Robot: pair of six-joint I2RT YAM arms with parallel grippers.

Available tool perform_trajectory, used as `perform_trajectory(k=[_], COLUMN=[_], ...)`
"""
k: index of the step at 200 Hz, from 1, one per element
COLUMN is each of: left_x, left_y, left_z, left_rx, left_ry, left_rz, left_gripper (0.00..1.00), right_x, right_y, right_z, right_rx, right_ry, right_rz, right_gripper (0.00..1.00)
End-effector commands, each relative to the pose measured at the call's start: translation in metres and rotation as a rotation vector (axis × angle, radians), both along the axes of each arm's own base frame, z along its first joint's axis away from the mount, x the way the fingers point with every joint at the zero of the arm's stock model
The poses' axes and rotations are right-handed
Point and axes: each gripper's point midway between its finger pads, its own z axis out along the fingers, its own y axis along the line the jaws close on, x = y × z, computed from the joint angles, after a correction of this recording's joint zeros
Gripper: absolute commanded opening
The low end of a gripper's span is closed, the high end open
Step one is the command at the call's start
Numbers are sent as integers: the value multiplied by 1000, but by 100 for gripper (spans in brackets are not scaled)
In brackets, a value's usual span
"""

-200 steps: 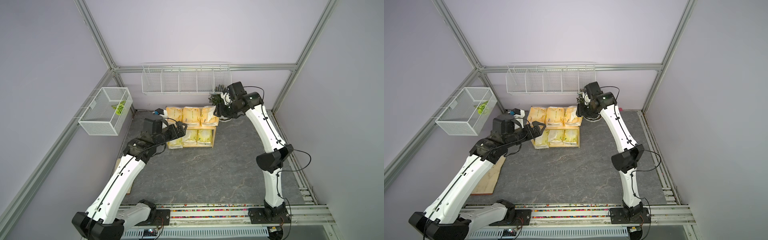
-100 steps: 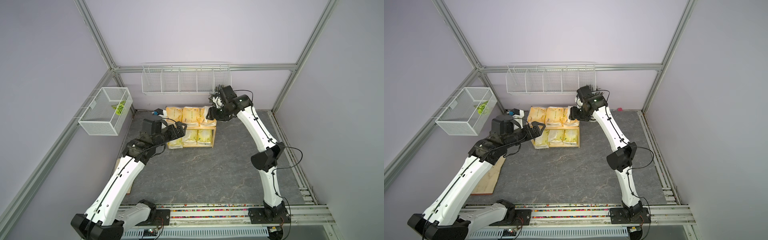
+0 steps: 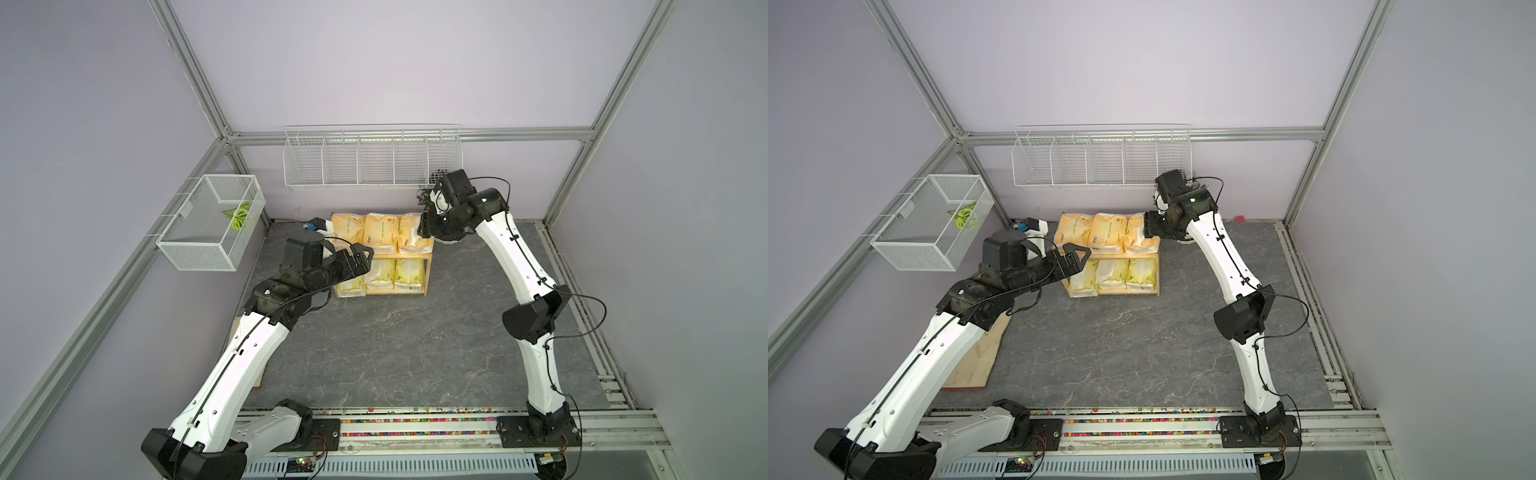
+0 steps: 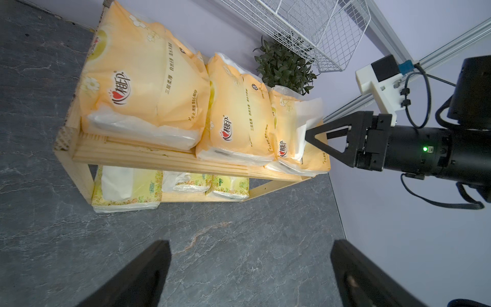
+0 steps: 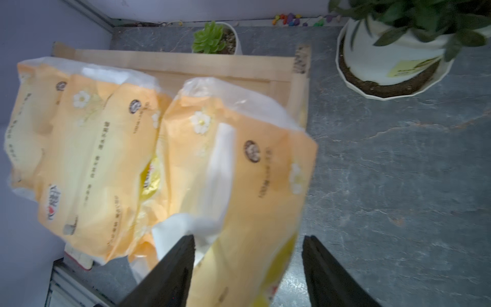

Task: Place the tissue boxes on the shelf by color
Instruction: Adjust the box of tissues on the shelf.

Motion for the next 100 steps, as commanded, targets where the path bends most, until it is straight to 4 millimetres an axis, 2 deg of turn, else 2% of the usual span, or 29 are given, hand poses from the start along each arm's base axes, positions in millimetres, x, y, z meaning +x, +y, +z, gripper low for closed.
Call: perform_trajectory(k=[1, 23, 52, 100], left_x=[-2, -2, -2, -2], left_y=[-1, -1, -2, -2], left_z=[8, 9, 8, 6], left_rx=[-20, -18, -19, -15], left_ry=[-19, -21, -19, -14], left_rz=[-12, -13, -15, -14], left_gripper=[100, 100, 100, 100], right_x=[-3, -5, -9, -8], right_y=[-28, -23, -8, 19], right_z=[37, 45, 44, 28], right_rx=[-17, 16, 43, 75], right_ry=[-84, -93, -87, -58], right_rz=[-45, -37, -10, 29], right_gripper=[70, 70, 69, 69])
